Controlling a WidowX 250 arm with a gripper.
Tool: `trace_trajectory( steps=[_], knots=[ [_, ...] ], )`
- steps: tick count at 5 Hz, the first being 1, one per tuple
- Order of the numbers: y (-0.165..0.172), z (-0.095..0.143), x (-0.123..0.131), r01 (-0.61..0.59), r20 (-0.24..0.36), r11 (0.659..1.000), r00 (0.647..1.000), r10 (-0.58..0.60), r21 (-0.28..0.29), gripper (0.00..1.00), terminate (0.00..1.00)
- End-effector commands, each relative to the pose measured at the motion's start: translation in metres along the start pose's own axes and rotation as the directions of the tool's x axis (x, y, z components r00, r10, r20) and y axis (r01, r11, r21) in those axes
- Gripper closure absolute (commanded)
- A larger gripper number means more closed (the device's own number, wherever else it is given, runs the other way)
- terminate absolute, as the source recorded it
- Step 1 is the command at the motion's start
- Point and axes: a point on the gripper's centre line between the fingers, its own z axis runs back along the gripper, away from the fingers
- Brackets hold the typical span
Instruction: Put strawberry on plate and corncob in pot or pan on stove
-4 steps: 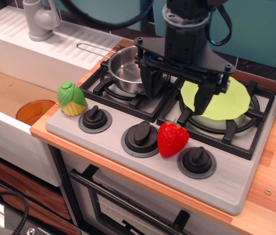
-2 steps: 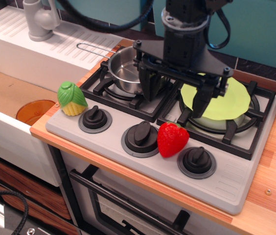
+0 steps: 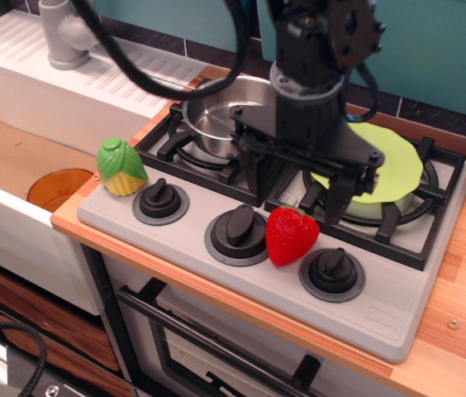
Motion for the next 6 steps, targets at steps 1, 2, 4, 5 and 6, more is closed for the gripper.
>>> trace_trajectory(
  steps=[1,2,4,5,6],
  knots=[
    [0.013,-0.012,0.002,0.013,0.061,1.000,0.998,-0.012,-0.014,0.00,0.00],
    [0.014,-0.021,-0.002,0.013,0.075,1.000,0.997,-0.011,-0.025,0.00,0.00],
    [0.003,-0.037,-0.003,0.004,0.096,0.999,0.995,0.001,-0.045,0.00,0.00],
    [-0.002,-0.040,-0.001,0.009,0.105,0.999,0.995,-0.004,-0.046,0.00,0.00],
    [-0.006,-0.043,0.004,0.014,0.115,0.999,0.993,-0.008,-0.044,0.00,0.00]
  ],
)
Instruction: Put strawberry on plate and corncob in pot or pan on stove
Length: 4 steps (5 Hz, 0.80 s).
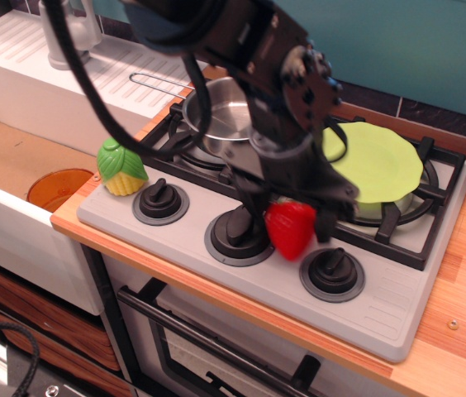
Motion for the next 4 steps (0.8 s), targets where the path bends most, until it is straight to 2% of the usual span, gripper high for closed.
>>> trace_trajectory(
  steps=[1,2,3,4],
  knots=[
    [-0.007,-0.001,0.015,-0.002,0.037,1.000,0.999,0.002,-0.001,0.00,0.00],
    [-0.009,0.003,0.017,-0.005,0.020,1.000,1.000,0.005,0.004,1.00,0.00],
    [-0.010,0.014,0.018,-0.004,-0.007,1.000,1.000,0.004,0.015,1.00,0.00],
    [-0.010,0.037,0.022,-0.007,-0.059,1.000,0.998,0.009,0.027,1.00,0.00]
  ],
)
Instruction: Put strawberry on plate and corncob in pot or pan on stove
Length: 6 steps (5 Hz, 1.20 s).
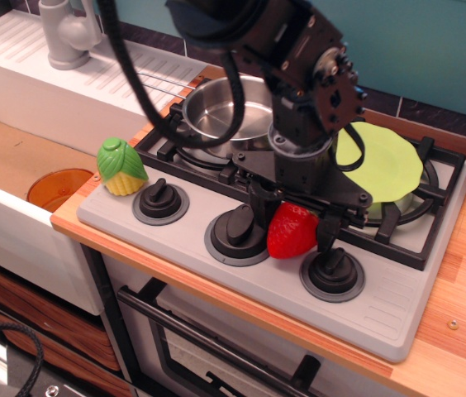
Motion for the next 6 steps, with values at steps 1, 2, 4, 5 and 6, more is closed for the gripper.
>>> trace_trajectory(
  steps=[1,2,4,5,6],
  knots=[
    [-0.001,0.067,0.022,-0.005,-0.046,1.000,0.999,0.006,0.016,1.00,0.00],
    [-0.002,0.084,0.035,-0.008,-0.081,1.000,0.997,0.010,0.021,1.00,0.00],
    [-0.009,0.069,0.078,0.002,-0.083,1.000,0.997,-0.004,-0.025,1.00,0.00],
    [-0.016,0.048,0.089,0.002,-0.050,0.999,0.999,-0.004,-0.052,1.00,0.00],
    [-0.022,0.039,0.092,0.004,-0.042,0.997,0.999,-0.007,-0.073,1.00,0.00]
  ],
)
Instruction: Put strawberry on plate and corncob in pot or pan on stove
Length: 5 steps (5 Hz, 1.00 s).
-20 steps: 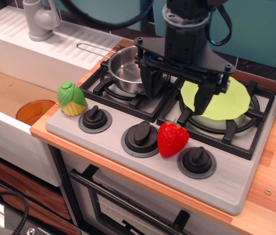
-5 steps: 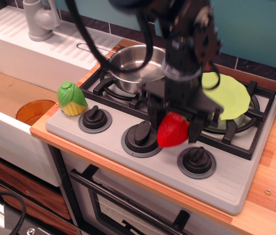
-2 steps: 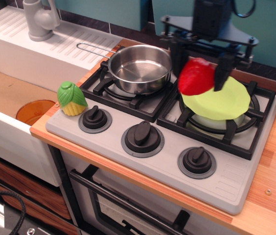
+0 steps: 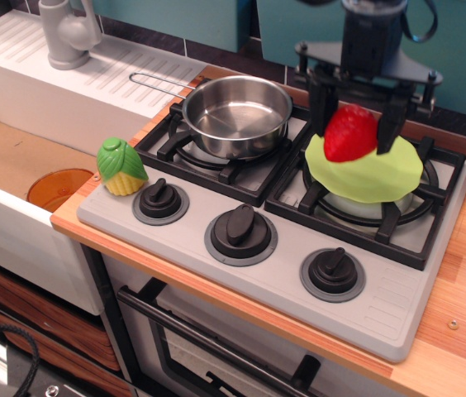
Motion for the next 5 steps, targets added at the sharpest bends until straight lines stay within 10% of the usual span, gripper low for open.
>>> trace_trajectory(
  steps=[1,2,5],
  knots=[
    [-0.015,0.001,0.016,-0.003,0.078,0.999,0.997,0.006,-0.044,1.00,0.00],
    [-0.018,0.000,0.015,-0.002,0.087,0.999,0.996,0.006,-0.041,0.00,0.00],
    [-0.020,0.017,0.009,0.005,0.052,0.999,0.999,-0.003,-0.049,0.00,0.00]
  ],
)
